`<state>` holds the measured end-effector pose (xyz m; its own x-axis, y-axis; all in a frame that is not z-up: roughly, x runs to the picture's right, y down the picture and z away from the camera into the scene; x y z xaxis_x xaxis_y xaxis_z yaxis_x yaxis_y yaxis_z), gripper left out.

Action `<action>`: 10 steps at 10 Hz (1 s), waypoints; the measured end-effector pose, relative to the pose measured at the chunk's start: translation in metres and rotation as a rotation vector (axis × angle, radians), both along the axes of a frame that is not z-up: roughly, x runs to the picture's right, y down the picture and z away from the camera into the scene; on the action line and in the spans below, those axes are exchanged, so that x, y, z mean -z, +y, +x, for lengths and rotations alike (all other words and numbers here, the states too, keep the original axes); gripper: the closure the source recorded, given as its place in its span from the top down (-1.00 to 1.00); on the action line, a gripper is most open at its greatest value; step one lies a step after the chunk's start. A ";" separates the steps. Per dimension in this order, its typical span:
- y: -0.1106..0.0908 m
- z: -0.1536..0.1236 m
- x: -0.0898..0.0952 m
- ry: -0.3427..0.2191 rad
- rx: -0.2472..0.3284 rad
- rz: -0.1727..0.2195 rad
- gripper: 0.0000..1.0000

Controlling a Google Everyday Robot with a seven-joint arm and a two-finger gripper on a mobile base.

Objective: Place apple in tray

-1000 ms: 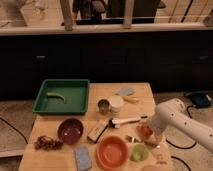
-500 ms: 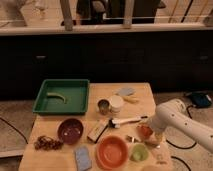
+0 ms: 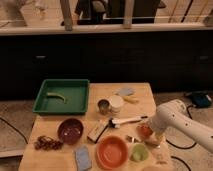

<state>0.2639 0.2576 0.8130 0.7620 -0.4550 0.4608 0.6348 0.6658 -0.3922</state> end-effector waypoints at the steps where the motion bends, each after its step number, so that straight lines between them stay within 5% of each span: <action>1: 0.000 0.000 0.000 -0.003 0.003 0.001 0.60; 10: -0.007 0.005 0.001 0.026 -0.012 -0.062 -1.00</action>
<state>0.2688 0.2503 0.8122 0.7791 -0.4171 0.4680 0.6161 0.6470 -0.4491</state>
